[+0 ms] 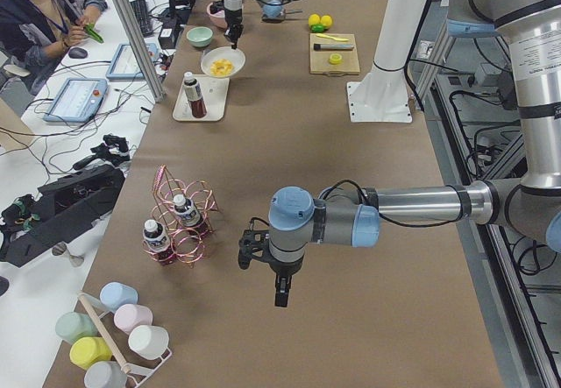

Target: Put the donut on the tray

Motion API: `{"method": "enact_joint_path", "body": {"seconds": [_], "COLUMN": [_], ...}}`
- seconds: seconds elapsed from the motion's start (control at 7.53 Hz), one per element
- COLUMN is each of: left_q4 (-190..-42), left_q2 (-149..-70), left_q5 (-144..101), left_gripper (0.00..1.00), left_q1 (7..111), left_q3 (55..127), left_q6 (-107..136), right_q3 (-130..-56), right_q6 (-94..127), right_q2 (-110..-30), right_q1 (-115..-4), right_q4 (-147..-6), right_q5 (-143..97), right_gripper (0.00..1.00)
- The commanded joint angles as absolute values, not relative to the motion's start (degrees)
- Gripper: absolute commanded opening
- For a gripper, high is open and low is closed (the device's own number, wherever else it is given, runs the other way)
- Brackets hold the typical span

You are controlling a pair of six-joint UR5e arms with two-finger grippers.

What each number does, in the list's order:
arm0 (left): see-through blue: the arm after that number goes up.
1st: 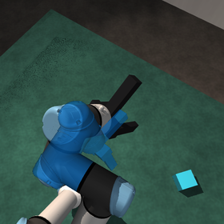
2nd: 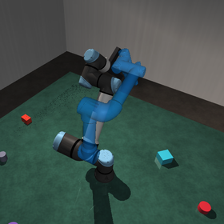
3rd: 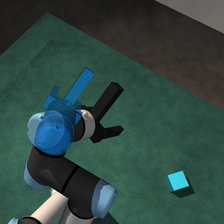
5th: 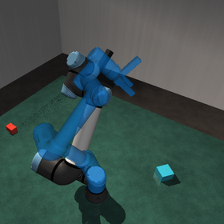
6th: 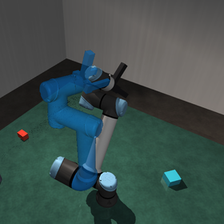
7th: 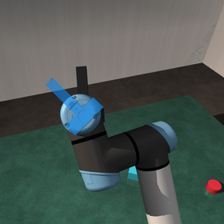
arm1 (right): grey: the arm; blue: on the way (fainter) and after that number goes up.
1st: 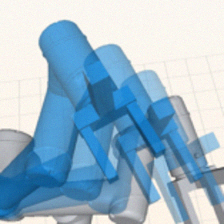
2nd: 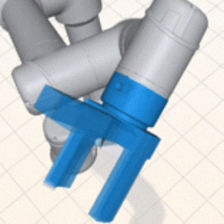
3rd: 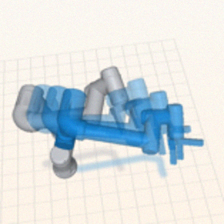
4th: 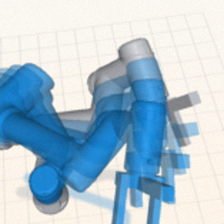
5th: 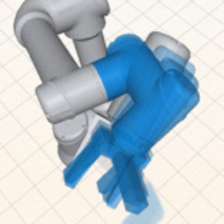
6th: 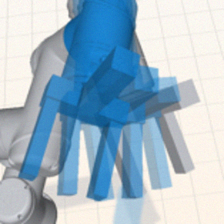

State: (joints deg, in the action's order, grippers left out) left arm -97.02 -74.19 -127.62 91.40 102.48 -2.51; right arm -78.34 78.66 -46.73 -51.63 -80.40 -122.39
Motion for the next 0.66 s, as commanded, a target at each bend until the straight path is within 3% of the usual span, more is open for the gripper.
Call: {"method": "enact_joint_path", "body": {"seconds": [0.0, 0.53], "left_q4": [-97.3, -97.9], "left_q2": [-73.7, -73.5], "left_q5": [-127.6, -127.6], "left_gripper": [0.98, 0.98], "left_q1": [91.5, 91.5], "left_q3": [102.4, 102.2], "left_q6": [-2.5, -2.4], "right_q3": [-68.2, -58.3], "right_q6": [80.0, 84.6], "right_q2": [-41.4, -37.5], "right_q1": [-50.5, -48.6], "right_q4": [-76.5, -65.9], "right_q5": [-118.7, -115.3], "right_gripper": [0.0, 0.0]}}
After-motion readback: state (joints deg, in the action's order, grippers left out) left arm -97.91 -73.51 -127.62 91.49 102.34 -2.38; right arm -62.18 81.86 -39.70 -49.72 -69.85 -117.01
